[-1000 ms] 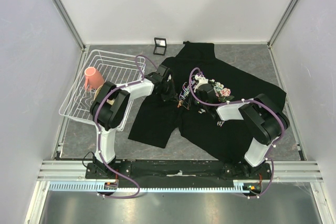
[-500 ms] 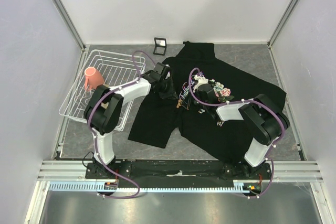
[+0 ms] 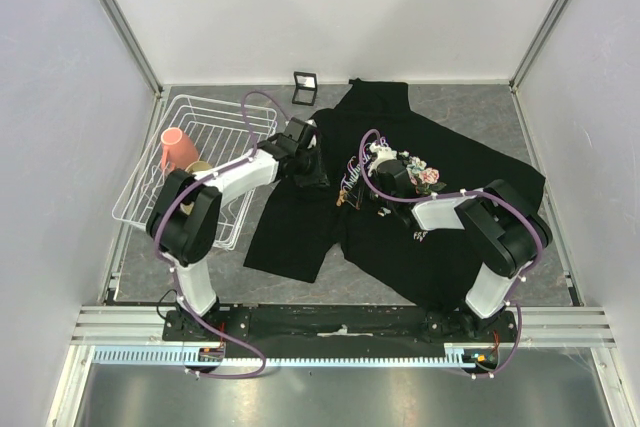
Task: Remove the brooch from the garment
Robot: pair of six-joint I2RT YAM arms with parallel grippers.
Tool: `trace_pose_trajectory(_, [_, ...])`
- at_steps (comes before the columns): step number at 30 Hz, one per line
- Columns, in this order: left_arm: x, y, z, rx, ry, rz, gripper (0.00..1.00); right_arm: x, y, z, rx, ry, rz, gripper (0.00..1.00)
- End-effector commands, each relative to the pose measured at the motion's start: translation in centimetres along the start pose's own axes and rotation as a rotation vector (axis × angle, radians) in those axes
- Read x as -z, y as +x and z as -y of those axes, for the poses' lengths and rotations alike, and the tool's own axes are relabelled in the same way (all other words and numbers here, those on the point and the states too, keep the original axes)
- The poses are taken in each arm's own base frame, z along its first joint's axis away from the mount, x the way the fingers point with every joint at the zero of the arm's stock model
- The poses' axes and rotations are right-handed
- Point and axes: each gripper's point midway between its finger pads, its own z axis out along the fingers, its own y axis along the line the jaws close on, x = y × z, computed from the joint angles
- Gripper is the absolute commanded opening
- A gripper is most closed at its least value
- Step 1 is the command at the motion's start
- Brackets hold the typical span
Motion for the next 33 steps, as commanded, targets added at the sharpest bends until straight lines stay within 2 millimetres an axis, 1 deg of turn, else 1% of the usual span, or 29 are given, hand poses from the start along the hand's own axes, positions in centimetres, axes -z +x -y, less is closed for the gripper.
trace_pose_trajectory(1, [-2.2, -1.0, -4.1, -0.045, -0.157, 0.005, 0.22, 0.5, -2.3, -2.0, 0.029, -0.050, 0.061, 0.00])
trace_pose_trajectory(2, [-2.4, -1.5, -4.5, -0.040, -0.171, 0.006, 0.20, 0.5, -2.7, -2.2, 0.034, -0.050, 0.068, 0.00])
trace_pose_trajectory(3, [-2.7, -1.2, -5.4, -0.034, -0.202, -0.009, 0.19, 0.5, -2.1, -2.0, 0.038, -0.034, 0.044, 0.00])
trace_pose_trajectory(4, [-3.2, -0.9, -5.8, -0.027, -0.212, -0.021, 0.18, 0.4, -2.2, -1.8, 0.045, -0.013, 0.043, 0.00])
trace_pose_trajectory(5, [-3.3, -0.7, -6.6, -0.023, -0.238, -0.021, 0.18, 0.3, -2.8, -2.1, 0.058, -0.006, 0.051, 0.00])
trace_pose_trajectory(6, [-3.4, -0.7, -7.1, -0.020, -0.255, -0.014, 0.18, 0.3, -2.1, -2.0, 0.079, 0.022, 0.020, 0.00])
trace_pose_trajectory(7, [-3.4, -0.7, -7.1, -0.019, -0.255, -0.010, 0.18, 0.3, -2.1, -2.0, 0.090, 0.037, 0.012, 0.00])
trace_pose_trajectory(8, [-3.4, -0.3, -7.5, -0.020, -0.261, -0.016, 0.18, 0.2, -3.0, -2.2, 0.104, 0.061, 0.031, 0.00])
trace_pose_trajectory(9, [-3.4, -0.3, -7.5, -0.019, -0.264, -0.010, 0.18, 0.2, -2.3, -2.2, 0.130, 0.083, -0.004, 0.00])
trace_pose_trajectory(10, [-3.4, -0.4, -7.6, -0.019, -0.265, -0.007, 0.18, 0.1, -3.1, -2.8, 0.146, 0.087, 0.005, 0.00])
trace_pose_trajectory(11, [-3.3, -0.2, -7.8, -0.019, -0.271, -0.009, 0.18, 0.2, -2.7, -2.1, 0.157, 0.137, -0.020, 0.00])
trace_pose_trajectory(12, [-3.4, -0.1, -8.0, -0.023, -0.276, -0.009, 0.18, 0.2, -2.6, -2.2, 0.180, 0.150, -0.030, 0.00])
trace_pose_trajectory(13, [-3.4, -0.1, -8.2, -0.022, -0.282, -0.008, 0.18, 0.2, -2.9, -2.5, 0.191, 0.160, -0.029, 0.00])
trace_pose_trajectory(14, [-3.3, 0.0, -8.3, -0.022, -0.288, -0.008, 0.18, 0.3, -2.4, -2.1, 0.200, 0.184, -0.056, 0.00])
trace_pose_trajectory(15, [-3.3, -0.1, -8.5, -0.024, -0.293, -0.007, 0.18, 0.4, -2.3, -2.3, 0.209, 0.193, -0.060, 0.00])
trace_pose_trajectory(17, [-3.3, -0.2, -8.9, -0.016, -0.301, -0.005, 0.18, 0.7, -2.1, -2.5, 0.226, 0.197, -0.074, 0.00])
trace_pose_trajectory(19, [-3.3, -0.3, -9.0, -0.012, -0.302, -0.003, 0.18, 1.0, -2.3, -2.9, 0.243, 0.199, -0.069, 0.00])
trace_pose_trajectory(22, [-3.1, -0.5, -9.6, 0.006, -0.312, 0.003, 0.18, 1.6, -2.7, -3.0, 0.250, 0.209, -0.076, 0.00])
trace_pose_trajectory(23, [-3.0, -0.5, -9.9, 0.011, -0.315, 0.002, 0.18, 1.7, -2.5, -2.9, 0.254, 0.212, -0.085, 0.00])
trace_pose_trajectory(26, [-2.9, -0.7, -10.2, 0.016, -0.319, 0.003, 0.18, 2.0, -2.9, -3.5, 0.258, 0.190, -0.080, 0.00])
trace_pose_trajectory(29, [-2.8, -0.8, -10.5, 0.024, -0.323, 0.006, 0.18, 2.2, -3.0, -4.6, 0.259, 0.149, -0.087, 0.00])
trace_pose_trajectory(31, [-2.7, -1.0, -10.6, 0.028, -0.324, 0.009, 0.18, 2.6, -3.6, -5.1, 0.259, 0.141, -0.079, 0.00])
trace_pose_trajectory(32, [-2.7, -1.0, -10.9, 0.035, -0.330, 0.009, 0.18, 3.0, -3.9, -5.0, 0.259, 0.151, -0.073, 0.00])
trace_pose_trajectory(33, [-2.6, -1.0, -11.2, 0.038, -0.338, 0.010, 0.18, 3.6, -4.5, -5.4, 0.261, 0.150, -0.054, 0.00])
